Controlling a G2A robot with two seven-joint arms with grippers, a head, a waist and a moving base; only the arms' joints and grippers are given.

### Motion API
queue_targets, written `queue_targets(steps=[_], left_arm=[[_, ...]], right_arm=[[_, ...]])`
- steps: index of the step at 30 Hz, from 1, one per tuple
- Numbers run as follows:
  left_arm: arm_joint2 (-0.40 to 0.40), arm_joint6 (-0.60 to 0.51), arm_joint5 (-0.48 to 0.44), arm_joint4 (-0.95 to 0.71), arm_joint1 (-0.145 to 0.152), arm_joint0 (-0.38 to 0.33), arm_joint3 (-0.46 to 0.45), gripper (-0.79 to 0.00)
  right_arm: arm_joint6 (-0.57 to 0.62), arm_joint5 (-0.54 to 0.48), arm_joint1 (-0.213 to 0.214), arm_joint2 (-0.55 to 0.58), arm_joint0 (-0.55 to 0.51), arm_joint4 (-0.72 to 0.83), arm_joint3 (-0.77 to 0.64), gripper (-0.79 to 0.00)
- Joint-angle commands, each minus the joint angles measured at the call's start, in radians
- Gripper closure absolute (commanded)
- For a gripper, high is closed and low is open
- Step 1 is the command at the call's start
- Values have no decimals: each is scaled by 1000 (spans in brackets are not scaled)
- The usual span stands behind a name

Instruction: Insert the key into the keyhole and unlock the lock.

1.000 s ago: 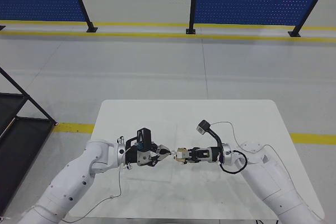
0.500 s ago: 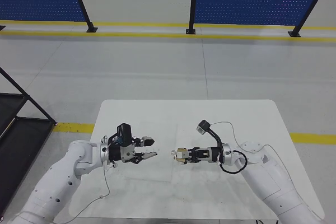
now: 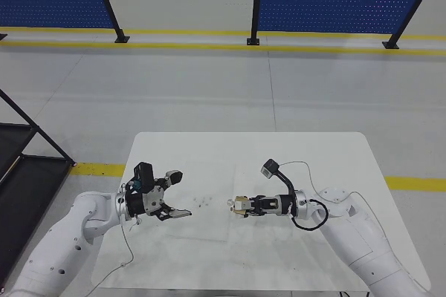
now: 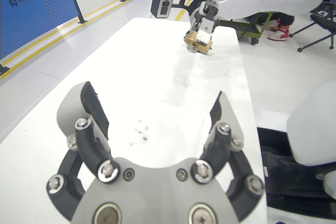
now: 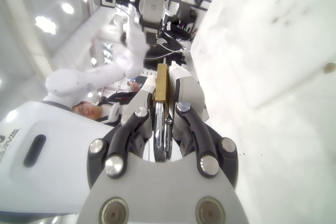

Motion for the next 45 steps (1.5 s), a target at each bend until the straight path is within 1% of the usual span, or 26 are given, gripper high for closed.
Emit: queue_targets(steps=[1,3,4,7,11,16,21,26,31,32,33,34,45], left_arm=[[0,0,0,0,0,0,0,-785],[0,0,0,0,0,0,0,-785],[0,0,0,0,0,0,0,-785],[0,0,0,0,0,0,0,-785],[0,0,0,0,0,0,0,-785],[0,0,0,0,0,0,0,-785],[0,0,0,0,0,0,0,-785],[0,0,0,0,0,0,0,-785],[0,0,0,0,0,0,0,-785],[0,0,0,0,0,0,0,-785],[0,0,0,0,0,0,0,-785],[0,0,0,0,0,0,0,-785],[0,0,0,0,0,0,0,-785]], right_arm=[[0,0,0,0,0,0,0,0],[0,0,0,0,0,0,0,0],[-18,10,1,2,-2,-16,3,0],[-92,103,10,13,8,-146,15,0],[-140,208,21,14,11,-289,16,0],[-173,312,26,-5,25,-425,27,0],[-178,380,25,-26,43,-498,34,0],[-171,445,23,-41,63,-534,55,0],[-174,467,20,-45,74,-536,68,0],[-176,469,19,-44,74,-536,69,-268],[-180,472,19,-43,73,-537,70,-474],[-185,476,19,-42,73,-538,69,-785],[-225,504,26,-24,53,-565,27,-785]])
